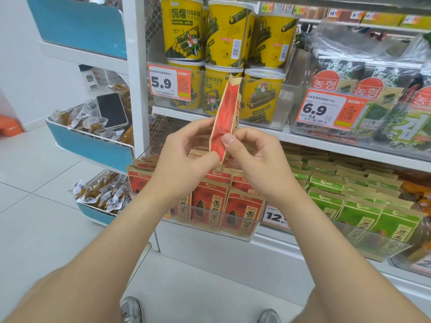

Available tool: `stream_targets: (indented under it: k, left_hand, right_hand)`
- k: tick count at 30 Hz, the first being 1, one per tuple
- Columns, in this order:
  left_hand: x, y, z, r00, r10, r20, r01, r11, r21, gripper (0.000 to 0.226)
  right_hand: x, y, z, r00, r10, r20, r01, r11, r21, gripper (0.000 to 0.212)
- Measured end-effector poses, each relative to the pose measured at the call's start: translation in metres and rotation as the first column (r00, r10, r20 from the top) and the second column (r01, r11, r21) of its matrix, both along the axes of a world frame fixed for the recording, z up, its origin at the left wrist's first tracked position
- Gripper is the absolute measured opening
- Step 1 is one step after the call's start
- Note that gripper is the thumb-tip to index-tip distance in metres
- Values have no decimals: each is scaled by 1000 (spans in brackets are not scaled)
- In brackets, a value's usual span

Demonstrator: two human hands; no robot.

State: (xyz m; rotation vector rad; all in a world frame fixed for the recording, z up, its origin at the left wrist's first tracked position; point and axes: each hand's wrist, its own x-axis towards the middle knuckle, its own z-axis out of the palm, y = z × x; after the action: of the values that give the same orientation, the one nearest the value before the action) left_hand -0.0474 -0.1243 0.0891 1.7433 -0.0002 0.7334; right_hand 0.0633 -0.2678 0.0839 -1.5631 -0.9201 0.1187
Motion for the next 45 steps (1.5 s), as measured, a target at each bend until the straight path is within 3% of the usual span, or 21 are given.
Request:
stream_targets:
  k: [6,12,16,23,33,35,38,40,43,45]
  left_hand:
    - [-7,8,4,988,-123,-97,128,990,54,71]
    - [-9,17,2,973,-186,-135,194,980,52,67]
    - [-9,19,2,965,-222,-140,229,973,37,72]
    - [-12,27,1,962,-246,-114,236,967,-97,79]
    - [-11,27,2,959,-226,-174,197,966,-169,84]
    - [-9,27,2,956,-237,-174,196,955,-224,77]
    - [-8,22,5,937,-303,-175,233,913,-336,44]
    - [-10,19,5,938,-287,-193,206,913,-353,34]
    - [-11,15,1,951,-222,-216,150,940,-307,32]
    - [-10,11,-2,955,-167,-243,108,965,-238,29]
  right_hand:
    - [2,-2,-1,999,34,17,-33,998,-49,35]
    - [0,-11,2,989,137,61,-124,976,-178,7]
    - [-3,-7,3,989,129,72,-117,980,-161,12]
    - [1,-6,4,992,118,51,-111,987,-120,15]
    - [2,-7,1,993,109,43,-102,984,-149,14]
    - [2,-8,1,990,123,75,-107,977,-185,12]
    - [3,-9,-1,987,137,87,-115,967,-226,6]
    - [4,-10,-1,987,143,70,-124,966,-227,1]
    - [-1,-8,-2,993,91,69,-74,973,-219,17]
    - [-7,-3,-5,988,-29,153,64,971,-230,30]
